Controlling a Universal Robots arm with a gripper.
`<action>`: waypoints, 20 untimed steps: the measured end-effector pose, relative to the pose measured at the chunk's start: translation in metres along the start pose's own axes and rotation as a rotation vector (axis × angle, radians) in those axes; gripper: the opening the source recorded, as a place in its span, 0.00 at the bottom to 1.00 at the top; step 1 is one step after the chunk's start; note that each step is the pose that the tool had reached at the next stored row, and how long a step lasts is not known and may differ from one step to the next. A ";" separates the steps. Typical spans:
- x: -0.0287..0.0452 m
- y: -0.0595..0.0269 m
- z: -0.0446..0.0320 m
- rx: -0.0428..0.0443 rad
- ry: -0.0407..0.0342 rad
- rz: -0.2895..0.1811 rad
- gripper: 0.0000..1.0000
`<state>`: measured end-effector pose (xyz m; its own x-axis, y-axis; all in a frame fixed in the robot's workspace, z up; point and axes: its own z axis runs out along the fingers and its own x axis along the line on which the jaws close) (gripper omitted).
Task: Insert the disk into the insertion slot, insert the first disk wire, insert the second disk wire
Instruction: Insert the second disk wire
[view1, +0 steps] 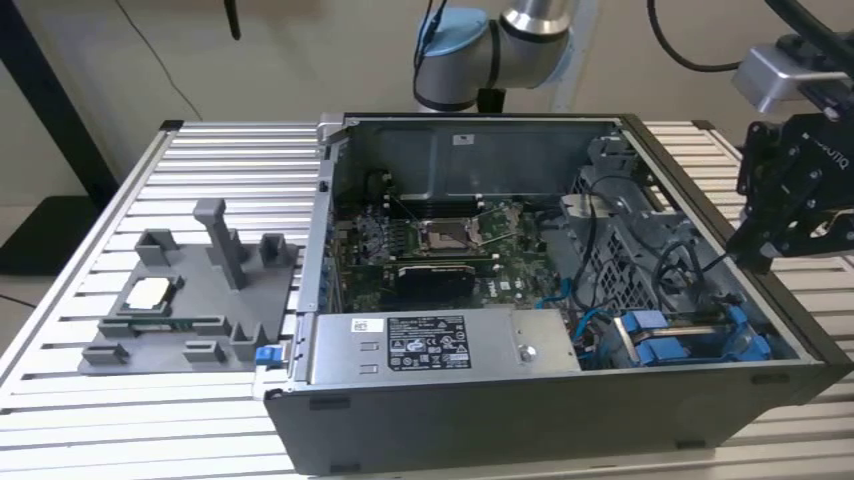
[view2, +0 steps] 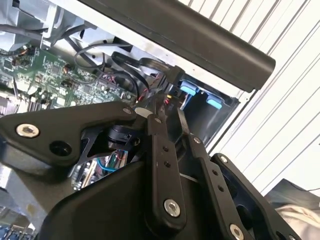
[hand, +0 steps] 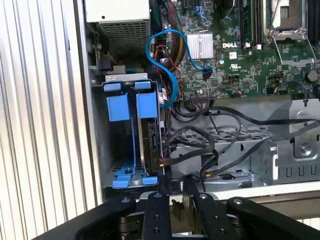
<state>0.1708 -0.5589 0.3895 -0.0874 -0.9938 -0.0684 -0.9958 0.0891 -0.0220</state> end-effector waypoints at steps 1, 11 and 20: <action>-0.0005 -0.0015 0.0000 0.0000 0.0001 0.000 0.26; -0.0066 -0.0321 0.0035 -0.0016 -0.0002 0.000 0.26; -0.0070 -0.0359 0.0083 -0.0808 0.0159 0.005 0.26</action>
<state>0.2074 -0.5546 0.3824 -0.0927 -0.9943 -0.0524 -0.9942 0.0896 0.0589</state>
